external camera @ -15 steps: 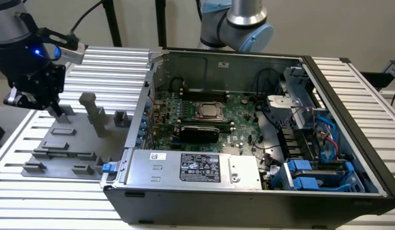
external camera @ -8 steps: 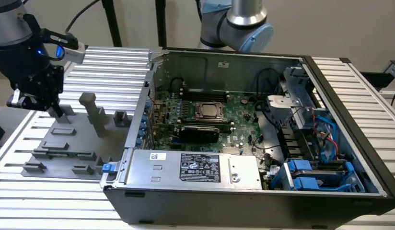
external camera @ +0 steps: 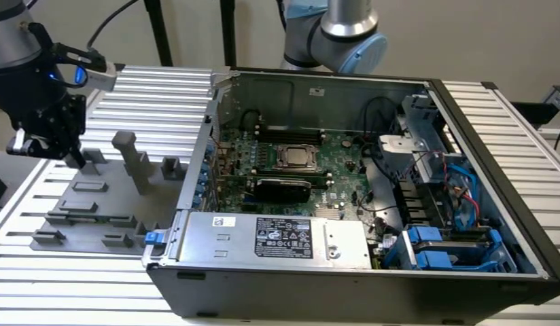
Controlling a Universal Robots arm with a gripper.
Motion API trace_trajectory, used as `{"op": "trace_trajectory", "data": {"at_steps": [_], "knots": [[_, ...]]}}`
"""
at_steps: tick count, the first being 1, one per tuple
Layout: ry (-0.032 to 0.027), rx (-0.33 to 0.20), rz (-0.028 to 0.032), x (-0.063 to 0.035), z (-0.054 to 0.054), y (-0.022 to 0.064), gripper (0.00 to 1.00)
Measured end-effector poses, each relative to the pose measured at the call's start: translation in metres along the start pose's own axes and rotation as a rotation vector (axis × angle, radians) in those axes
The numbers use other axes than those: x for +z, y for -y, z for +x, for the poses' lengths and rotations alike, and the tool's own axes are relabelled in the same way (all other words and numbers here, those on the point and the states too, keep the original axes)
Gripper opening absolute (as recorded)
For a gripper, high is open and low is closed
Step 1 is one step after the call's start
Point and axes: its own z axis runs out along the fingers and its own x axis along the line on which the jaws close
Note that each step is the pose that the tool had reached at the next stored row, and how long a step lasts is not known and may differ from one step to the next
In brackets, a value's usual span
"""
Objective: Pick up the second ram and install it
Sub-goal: 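Pick up the second ram and move it above second insertion slot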
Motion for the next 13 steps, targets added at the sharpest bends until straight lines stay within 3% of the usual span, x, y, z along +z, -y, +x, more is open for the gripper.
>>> {"op": "trace_trajectory", "data": {"at_steps": [8, 13], "knots": [[0.0002, -0.006, 0.0029, 0.0069, 0.004, -0.0127, 0.11], [0.0006, -0.010, 0.0055, 0.0147, 0.008, -0.0141, 0.11]]}}
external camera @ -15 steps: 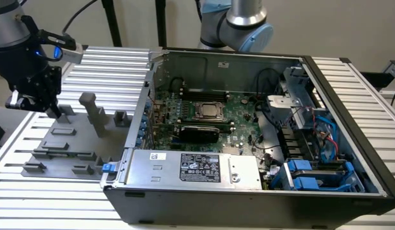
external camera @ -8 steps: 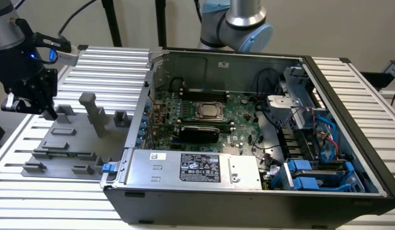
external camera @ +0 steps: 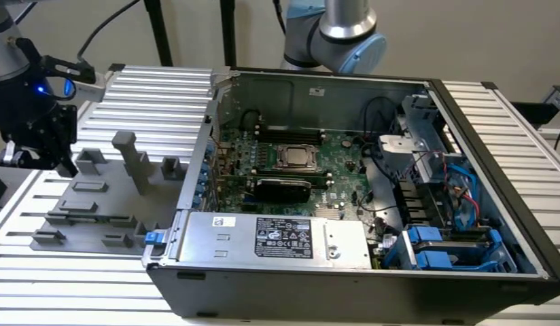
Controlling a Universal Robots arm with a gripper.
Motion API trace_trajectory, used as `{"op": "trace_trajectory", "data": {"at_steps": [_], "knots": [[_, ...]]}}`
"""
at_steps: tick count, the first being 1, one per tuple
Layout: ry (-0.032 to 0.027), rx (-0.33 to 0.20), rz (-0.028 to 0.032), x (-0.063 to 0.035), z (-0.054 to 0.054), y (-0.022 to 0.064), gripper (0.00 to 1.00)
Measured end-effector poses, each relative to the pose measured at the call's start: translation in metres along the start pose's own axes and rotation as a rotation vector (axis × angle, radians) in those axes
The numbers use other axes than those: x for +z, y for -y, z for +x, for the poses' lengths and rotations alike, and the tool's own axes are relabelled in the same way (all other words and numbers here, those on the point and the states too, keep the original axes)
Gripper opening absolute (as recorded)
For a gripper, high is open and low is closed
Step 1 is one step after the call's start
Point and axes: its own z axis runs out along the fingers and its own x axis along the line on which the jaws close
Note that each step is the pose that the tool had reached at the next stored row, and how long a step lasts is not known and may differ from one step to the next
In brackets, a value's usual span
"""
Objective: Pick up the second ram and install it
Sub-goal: 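Pick up the second ram and move it above second insertion slot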
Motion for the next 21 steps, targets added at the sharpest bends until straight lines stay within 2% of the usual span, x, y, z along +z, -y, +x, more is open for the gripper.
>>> {"op": "trace_trajectory", "data": {"at_steps": [8, 21], "knots": [[0.0000, -0.012, 0.0009, 0.0107, 0.002, 0.0010, 0.11], [0.0000, -0.023, 0.0009, 0.0237, 0.009, 0.0107, 0.12]]}}
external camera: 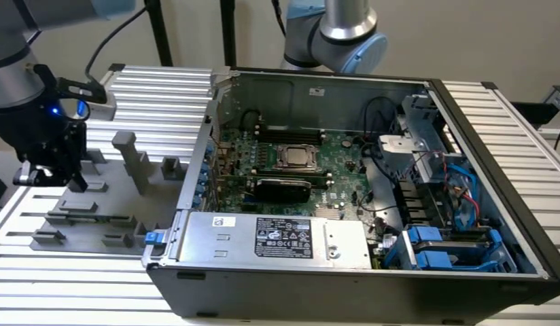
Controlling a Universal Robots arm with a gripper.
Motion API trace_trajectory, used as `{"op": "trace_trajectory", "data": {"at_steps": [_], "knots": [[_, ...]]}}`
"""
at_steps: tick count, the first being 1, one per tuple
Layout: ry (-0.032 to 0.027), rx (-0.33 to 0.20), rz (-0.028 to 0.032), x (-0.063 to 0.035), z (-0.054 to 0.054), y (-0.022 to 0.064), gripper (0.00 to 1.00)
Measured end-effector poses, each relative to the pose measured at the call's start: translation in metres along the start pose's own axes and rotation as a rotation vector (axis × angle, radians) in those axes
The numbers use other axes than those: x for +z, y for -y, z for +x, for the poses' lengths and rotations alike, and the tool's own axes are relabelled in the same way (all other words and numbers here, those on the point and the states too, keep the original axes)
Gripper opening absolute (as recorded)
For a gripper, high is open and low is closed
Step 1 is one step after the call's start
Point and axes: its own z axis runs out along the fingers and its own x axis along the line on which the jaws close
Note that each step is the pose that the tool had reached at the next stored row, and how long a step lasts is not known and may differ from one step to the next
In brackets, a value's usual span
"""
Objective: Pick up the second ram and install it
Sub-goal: 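Pick up the second ram and move it above second insertion slot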
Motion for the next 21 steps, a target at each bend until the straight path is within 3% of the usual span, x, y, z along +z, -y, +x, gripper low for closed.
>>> {"op": "trace_trajectory", "data": {"at_steps": [3, 6, 7, 8, 21], "knots": [[0.0001, -0.002, 0.0001, 0.0036, 0.003, 0.0004, 0.17], [0.0002, -0.002, 0.0007, 0.0089, 0.005, 0.0006, 0.36], [0.0001, -0.003, 0.0006, 0.0107, 0.006, 0.0006, 0.36], [0.0001, -0.003, 0.0007, 0.0126, 0.006, 0.0006, 0.42], [0.0008, -0.019, 0.0007, 0.0346, 0.012, 0.0029, 0.42]]}}
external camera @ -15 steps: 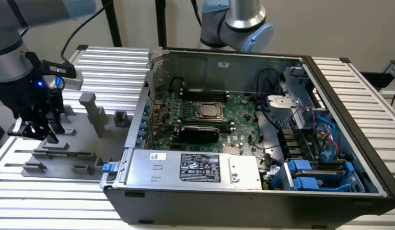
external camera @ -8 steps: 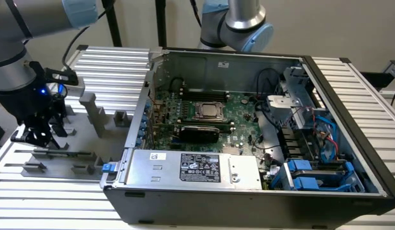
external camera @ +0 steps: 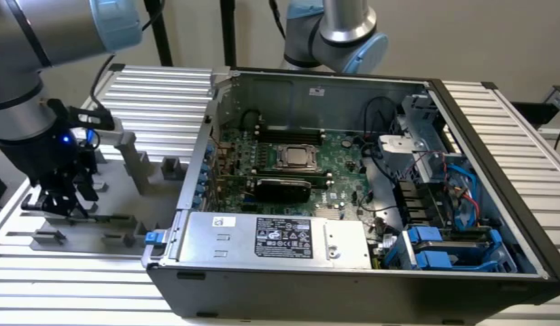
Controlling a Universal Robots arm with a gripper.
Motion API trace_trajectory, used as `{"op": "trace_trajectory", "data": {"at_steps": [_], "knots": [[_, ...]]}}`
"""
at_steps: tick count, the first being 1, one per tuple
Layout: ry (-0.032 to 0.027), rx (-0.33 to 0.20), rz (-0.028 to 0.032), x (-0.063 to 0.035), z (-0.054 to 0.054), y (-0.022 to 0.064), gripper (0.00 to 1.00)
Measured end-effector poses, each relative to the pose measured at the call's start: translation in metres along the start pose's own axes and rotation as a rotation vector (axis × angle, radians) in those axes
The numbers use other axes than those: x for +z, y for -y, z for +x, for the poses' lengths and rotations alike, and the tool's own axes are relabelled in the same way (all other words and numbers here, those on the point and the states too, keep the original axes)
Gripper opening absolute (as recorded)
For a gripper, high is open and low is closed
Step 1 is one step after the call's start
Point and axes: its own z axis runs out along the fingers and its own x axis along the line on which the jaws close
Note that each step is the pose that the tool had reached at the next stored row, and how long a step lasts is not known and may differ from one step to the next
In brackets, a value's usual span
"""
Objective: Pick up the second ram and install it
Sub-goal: 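Pick up the second ram and move it above second insertion slot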
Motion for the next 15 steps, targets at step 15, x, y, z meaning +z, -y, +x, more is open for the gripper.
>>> {"op": "trace_trajectory", "data": {"at_steps": [15], "knots": [[0.0209, -0.002, 0.0022, 0.0177, 0.004, 0.0024, 0.42]]}}
